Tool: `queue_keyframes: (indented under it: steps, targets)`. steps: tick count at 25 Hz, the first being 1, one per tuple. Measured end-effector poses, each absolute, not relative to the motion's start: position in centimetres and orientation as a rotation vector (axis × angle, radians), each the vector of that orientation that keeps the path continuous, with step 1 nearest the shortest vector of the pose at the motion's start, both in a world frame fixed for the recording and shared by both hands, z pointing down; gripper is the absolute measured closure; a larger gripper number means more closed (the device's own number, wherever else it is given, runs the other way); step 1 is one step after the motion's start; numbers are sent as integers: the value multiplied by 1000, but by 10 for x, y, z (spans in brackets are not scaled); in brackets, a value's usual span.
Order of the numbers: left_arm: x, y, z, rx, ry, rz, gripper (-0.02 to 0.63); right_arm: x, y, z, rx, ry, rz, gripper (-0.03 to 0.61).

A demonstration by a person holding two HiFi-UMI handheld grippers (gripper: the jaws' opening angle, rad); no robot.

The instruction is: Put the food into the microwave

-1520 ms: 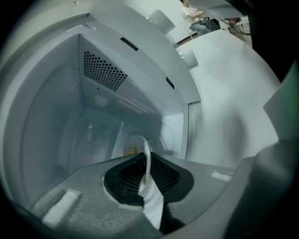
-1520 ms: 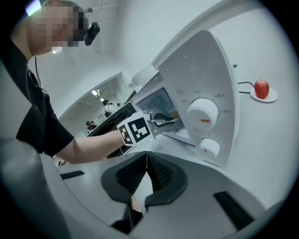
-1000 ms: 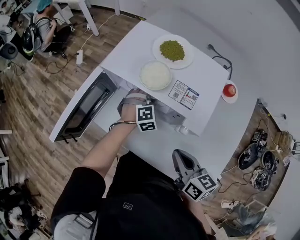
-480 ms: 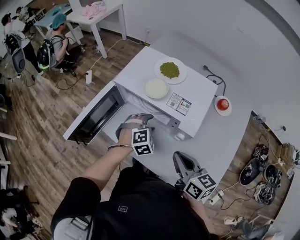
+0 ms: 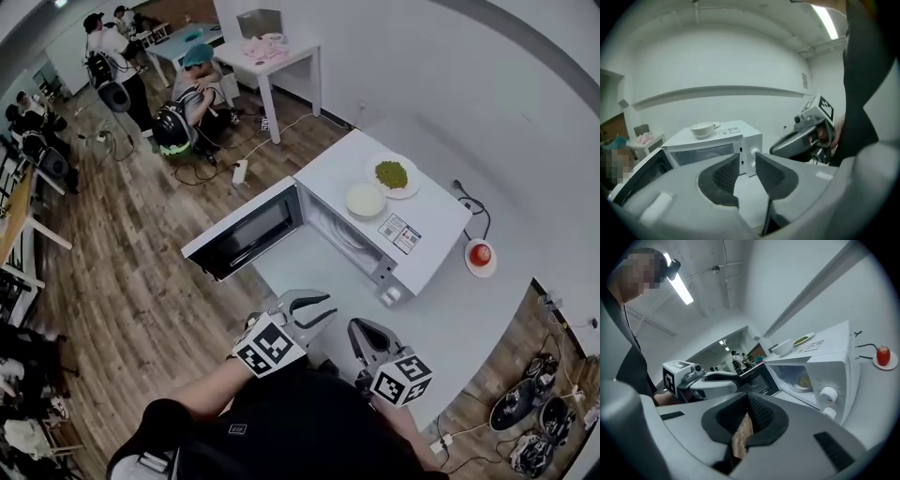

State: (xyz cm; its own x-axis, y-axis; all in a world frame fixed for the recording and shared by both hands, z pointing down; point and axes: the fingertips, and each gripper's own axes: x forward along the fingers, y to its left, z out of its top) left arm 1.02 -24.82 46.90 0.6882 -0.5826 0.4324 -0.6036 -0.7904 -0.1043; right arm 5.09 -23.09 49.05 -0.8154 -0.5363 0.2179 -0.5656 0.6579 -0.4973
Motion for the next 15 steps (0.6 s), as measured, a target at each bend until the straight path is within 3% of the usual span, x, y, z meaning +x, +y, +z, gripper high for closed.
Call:
queue_keyframes:
  steps: [7, 15]
  targets:
    - [-17, -208, 418, 2730, -1123, 376, 595, 29, -201, 450, 809, -2876, 640, 563]
    - [-62, -211, 389, 2691, -1084, 213, 605, -10, -207, 411, 876, -2921, 579, 563]
